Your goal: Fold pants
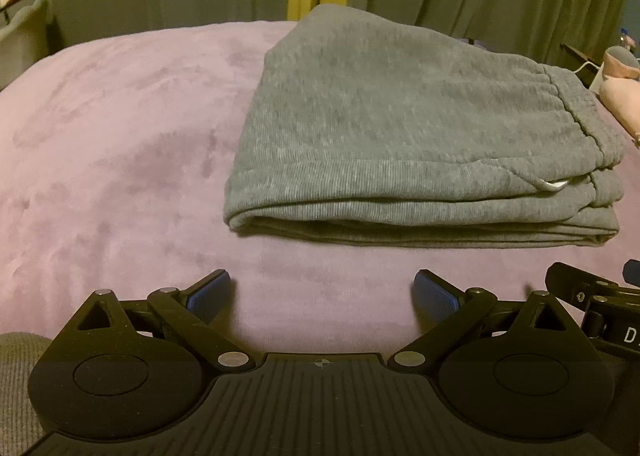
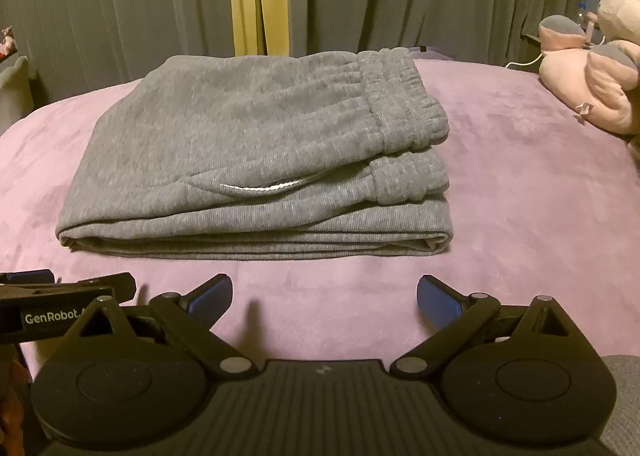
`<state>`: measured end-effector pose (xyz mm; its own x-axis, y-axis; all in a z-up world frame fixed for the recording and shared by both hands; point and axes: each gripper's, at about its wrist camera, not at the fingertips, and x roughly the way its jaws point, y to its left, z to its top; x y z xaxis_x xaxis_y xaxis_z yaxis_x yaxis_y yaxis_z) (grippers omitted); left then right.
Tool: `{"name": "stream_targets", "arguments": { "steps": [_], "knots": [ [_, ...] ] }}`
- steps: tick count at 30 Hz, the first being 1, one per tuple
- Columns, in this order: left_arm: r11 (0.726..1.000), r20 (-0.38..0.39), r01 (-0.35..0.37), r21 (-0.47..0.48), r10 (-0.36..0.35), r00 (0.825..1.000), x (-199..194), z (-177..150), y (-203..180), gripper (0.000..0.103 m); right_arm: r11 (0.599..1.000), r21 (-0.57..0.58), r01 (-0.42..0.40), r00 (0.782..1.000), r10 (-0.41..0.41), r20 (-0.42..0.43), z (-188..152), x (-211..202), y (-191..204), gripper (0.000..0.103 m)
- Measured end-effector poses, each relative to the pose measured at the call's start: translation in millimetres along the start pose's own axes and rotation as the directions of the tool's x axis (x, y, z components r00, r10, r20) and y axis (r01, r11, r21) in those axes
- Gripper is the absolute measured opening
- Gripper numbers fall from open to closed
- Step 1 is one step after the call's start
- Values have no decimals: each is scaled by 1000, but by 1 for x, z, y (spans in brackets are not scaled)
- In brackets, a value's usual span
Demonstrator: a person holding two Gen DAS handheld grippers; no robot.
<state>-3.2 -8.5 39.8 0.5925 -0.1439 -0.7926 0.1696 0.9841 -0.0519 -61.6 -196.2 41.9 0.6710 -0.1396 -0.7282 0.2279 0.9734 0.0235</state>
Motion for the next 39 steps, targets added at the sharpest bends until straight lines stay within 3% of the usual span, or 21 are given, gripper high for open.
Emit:
{"name": "stream_targets", "arguments": {
  "steps": [9, 20, 39],
  "knots": [
    [999, -13, 0, -45, -1, 1000, 4, 0, 6, 101, 1000, -22, 19, 1000, -19, 2, 0, 4, 4, 99],
    [999, -10, 3, 35, -3, 1000, 7, -3, -5, 101, 1000, -14, 26, 1000, -26, -3, 1, 7, 4, 99],
    [1000, -15, 4, 27, -3, 1000, 9, -3, -6, 101, 999, -13, 32, 999, -33, -10, 0, 8, 5, 99]
  ]
}}
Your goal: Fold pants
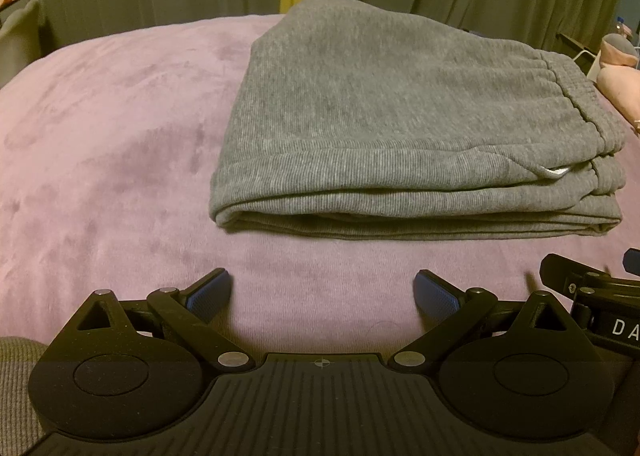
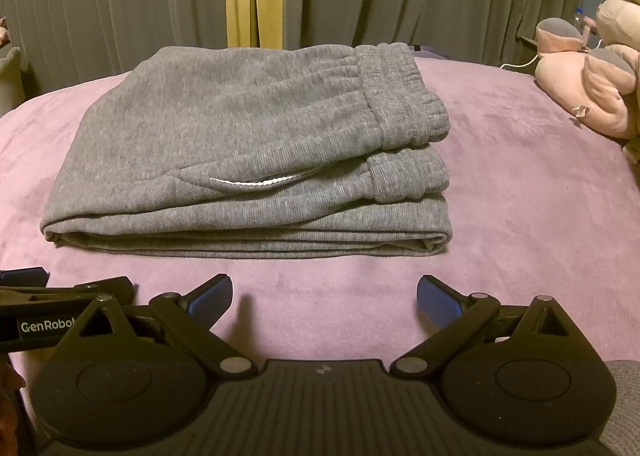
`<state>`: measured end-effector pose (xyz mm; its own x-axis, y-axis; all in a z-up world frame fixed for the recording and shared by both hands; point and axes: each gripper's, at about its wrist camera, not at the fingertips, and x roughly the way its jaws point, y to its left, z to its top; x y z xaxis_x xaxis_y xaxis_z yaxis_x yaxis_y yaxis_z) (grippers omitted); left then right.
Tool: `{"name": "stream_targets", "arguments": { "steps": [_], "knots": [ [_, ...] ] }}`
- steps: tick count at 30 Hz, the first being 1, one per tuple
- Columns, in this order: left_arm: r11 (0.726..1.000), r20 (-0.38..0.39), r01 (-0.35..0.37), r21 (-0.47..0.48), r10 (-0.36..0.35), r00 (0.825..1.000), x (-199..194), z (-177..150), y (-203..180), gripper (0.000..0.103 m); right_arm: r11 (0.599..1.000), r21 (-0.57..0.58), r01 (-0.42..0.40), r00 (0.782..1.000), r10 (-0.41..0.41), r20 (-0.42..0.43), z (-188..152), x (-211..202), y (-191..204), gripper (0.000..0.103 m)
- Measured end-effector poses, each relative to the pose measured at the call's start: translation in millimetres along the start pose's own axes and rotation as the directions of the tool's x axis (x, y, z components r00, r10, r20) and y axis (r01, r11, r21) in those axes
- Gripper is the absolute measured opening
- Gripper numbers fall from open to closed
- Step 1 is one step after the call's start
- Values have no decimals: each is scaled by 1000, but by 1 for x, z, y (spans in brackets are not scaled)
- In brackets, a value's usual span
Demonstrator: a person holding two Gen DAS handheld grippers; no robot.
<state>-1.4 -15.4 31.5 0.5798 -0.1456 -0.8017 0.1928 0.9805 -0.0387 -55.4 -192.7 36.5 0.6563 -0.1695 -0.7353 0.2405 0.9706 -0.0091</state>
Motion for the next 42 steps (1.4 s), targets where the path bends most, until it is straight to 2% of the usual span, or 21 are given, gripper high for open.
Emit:
{"name": "stream_targets", "arguments": {
  "steps": [42],
  "knots": [
    [1000, -3, -7, 9, 7, 1000, 2, -2, -2, 102, 1000, -5, 7, 1000, -7, -15, -3, 2, 1, 99]
  ]
}}
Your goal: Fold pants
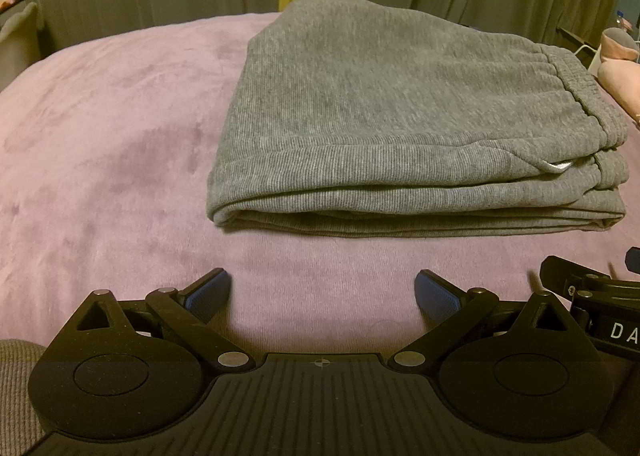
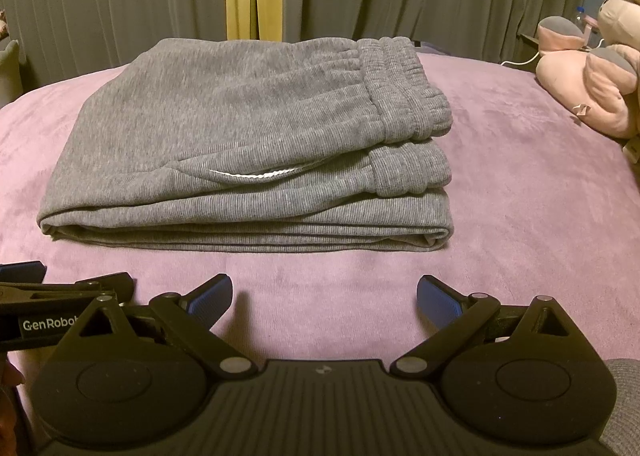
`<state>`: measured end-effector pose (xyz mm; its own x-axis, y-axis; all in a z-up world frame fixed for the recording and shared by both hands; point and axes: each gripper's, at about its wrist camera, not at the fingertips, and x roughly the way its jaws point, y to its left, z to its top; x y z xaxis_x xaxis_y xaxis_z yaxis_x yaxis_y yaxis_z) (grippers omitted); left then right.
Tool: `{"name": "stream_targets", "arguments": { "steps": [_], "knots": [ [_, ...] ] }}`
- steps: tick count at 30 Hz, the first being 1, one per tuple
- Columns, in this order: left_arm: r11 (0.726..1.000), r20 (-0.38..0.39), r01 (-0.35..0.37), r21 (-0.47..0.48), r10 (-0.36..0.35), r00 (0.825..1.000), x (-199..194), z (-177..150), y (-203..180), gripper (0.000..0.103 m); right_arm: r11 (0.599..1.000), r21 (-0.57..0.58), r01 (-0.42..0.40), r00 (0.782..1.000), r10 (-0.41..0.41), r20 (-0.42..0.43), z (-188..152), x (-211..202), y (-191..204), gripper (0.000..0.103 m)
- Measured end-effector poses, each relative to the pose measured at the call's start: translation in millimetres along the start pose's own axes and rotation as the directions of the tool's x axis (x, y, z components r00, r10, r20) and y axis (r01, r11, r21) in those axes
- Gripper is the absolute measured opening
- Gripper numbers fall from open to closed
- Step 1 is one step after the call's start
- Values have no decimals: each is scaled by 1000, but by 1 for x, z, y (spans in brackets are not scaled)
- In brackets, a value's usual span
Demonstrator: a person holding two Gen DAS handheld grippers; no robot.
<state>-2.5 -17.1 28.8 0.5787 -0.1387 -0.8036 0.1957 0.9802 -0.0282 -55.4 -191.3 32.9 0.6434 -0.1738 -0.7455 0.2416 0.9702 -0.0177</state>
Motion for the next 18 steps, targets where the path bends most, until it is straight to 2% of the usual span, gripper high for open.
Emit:
{"name": "stream_targets", "arguments": {
  "steps": [18],
  "knots": [
    [1000, 0, -1, 0, 1, 1000, 1, 0, 0, 102, 1000, -6, 1, 1000, -1, -4, -2, 1, 0, 99]
  ]
}}
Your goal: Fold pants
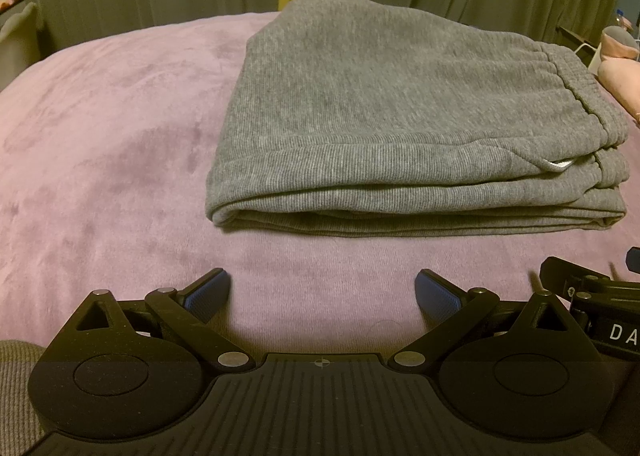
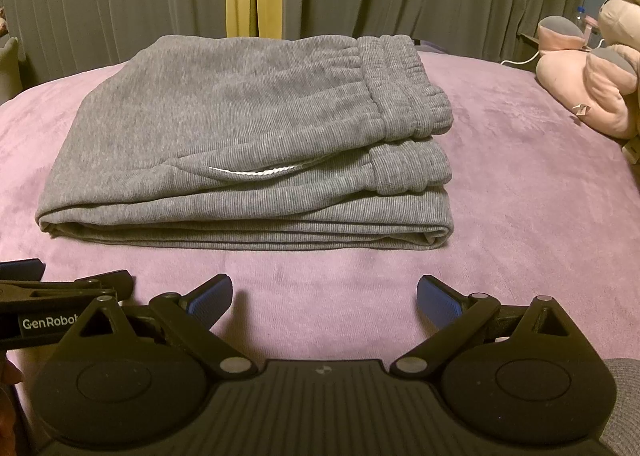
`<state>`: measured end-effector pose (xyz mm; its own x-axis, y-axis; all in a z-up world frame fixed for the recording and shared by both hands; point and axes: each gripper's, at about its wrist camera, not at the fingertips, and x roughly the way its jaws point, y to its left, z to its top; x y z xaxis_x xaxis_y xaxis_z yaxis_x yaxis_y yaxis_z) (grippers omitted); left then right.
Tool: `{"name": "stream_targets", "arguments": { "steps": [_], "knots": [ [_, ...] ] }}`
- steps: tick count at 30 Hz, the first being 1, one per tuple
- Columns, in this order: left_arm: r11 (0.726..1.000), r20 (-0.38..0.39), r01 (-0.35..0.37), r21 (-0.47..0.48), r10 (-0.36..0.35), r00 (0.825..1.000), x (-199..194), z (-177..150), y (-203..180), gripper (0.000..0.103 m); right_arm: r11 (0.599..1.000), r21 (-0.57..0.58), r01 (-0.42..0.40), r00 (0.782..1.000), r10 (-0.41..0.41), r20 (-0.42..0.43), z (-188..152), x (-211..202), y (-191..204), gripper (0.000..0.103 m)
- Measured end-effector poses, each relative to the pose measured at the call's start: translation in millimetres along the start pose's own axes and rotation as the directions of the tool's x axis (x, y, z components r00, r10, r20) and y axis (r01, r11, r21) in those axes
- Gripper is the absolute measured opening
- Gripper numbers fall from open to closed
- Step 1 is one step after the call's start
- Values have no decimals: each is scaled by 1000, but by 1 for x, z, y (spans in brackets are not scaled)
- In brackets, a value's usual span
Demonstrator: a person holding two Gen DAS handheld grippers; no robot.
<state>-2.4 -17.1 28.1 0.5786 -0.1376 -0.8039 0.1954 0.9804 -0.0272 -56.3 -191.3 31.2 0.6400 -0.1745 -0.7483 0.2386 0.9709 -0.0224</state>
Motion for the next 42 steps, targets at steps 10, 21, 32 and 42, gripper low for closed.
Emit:
{"name": "stream_targets", "arguments": {
  "steps": [10, 21, 32, 42],
  "knots": [
    [1000, -1, -1, 1, 1, 1000, 1, 0, -1, 102, 1000, -3, 1, 1000, -1, -4, 0, 1, 0, 99],
    [1000, -3, -2, 5, 2, 1000, 0, -2, 0, 103, 1000, -5, 0, 1000, 0, -10, -1, 2, 0, 99],
    [1000, -18, 1, 8, -1, 1000, 1, 1, 0, 103, 1000, -9, 0, 1000, 0, -15, -1, 3, -1, 99],
    [1000, -20, 1, 9, 0, 1000, 2, 1, 0, 103, 1000, -11, 1, 1000, -1, -17, -2, 4, 0, 99]
  ]
}}
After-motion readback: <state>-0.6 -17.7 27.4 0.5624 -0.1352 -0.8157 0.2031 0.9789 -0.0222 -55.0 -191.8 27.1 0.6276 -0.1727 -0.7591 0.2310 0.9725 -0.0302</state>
